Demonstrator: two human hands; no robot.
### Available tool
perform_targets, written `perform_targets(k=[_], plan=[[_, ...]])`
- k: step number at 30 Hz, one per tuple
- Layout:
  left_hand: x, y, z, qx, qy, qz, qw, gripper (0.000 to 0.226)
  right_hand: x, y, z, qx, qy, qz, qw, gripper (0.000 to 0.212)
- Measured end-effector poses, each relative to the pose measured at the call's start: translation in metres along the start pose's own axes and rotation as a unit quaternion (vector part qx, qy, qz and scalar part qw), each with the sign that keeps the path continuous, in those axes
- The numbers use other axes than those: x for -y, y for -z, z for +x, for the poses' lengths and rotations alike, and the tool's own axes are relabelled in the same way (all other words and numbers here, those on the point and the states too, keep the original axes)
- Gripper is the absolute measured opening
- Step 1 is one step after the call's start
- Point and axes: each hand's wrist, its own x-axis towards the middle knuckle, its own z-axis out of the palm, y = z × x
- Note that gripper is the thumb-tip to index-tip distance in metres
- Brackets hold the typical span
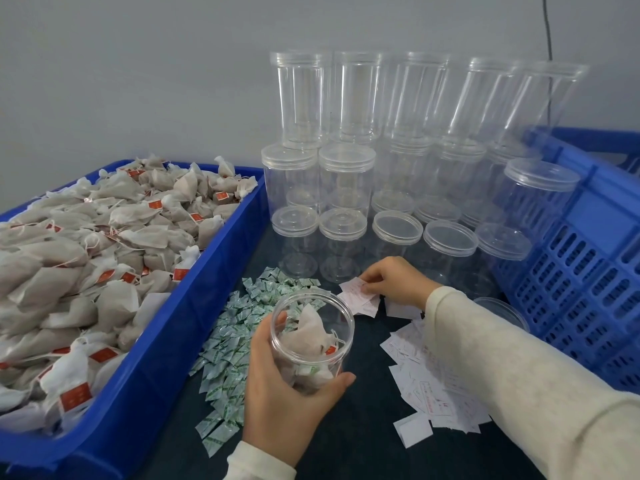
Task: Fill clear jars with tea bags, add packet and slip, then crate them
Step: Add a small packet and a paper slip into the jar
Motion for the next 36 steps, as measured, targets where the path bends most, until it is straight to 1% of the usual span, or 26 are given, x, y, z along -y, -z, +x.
perform_targets(k=[2,4,6,8,10,12,16,19,22,24,26,28,31,33,36], plan=[[0.000,0.000,0.000,0.000,-0.001,0.001,1.000,0.099,0.000,0.002,0.000,0.015,0.011,-0.005,1.000,0.026],[-0.001,0.000,0.000,-0.001,-0.002,0.005,1.000,0.098,-0.001,0.002,-0.001,0.019,0.014,-0.016,1.000,0.022],[-0.002,0.001,0.000,-0.001,-0.004,0.005,1.000,0.097,-0.001,0.002,-0.001,0.009,0.013,-0.048,0.999,0.011],[-0.002,0.001,0.000,-0.002,-0.006,0.007,1.000,0.096,0.000,0.000,0.000,-0.006,0.019,-0.096,0.995,0.006],[-0.003,0.001,0.000,-0.002,-0.005,0.009,1.000,0.096,0.001,-0.001,-0.001,-0.020,0.023,-0.132,0.991,0.006],[-0.003,0.001,0.000,-0.003,-0.005,0.008,1.000,0.096,0.001,-0.001,-0.003,-0.038,0.027,-0.141,0.989,0.010],[-0.003,0.001,0.000,-0.007,-0.003,0.006,1.000,0.096,0.003,0.012,-0.009,-0.049,0.029,-0.099,0.993,0.013],[-0.004,-0.002,0.000,-0.010,-0.004,-0.004,1.000,0.094,0.005,0.026,-0.013,-0.019,0.010,-0.066,0.998,0.023],[-0.006,-0.005,-0.001,-0.009,-0.009,-0.005,1.000,0.093,0.006,0.032,-0.017,0.005,-0.007,-0.062,0.998,0.032],[-0.008,-0.006,-0.002,-0.006,-0.010,-0.006,1.000,0.094,0.006,0.035,-0.019,0.007,-0.012,-0.062,0.998,0.029],[-0.009,-0.007,-0.002,-0.003,-0.010,-0.010,1.000,0.094,0.010,0.043,-0.024,-0.003,-0.005,-0.064,0.998,0.017],[-0.011,-0.008,-0.003,0.001,-0.012,-0.014,1.000,0.093,0.018,0.058,-0.031,-0.016,0.015,-0.048,0.999,0.012],[-0.014,-0.009,-0.003,0.004,-0.014,-0.016,1.000,0.093,0.041,0.086,-0.046,-0.022,0.051,0.009,0.998,0.008],[-0.016,-0.010,-0.004,0.007,-0.019,-0.015,1.000,0.093,0.060,0.102,-0.060,-0.014,0.077,0.056,0.995,0.010],[-0.019,-0.013,-0.005,0.016,-0.022,-0.019,0.999,0.093,0.087,0.119,-0.082,0.025,0.118,0.131,0.984,0.010]])
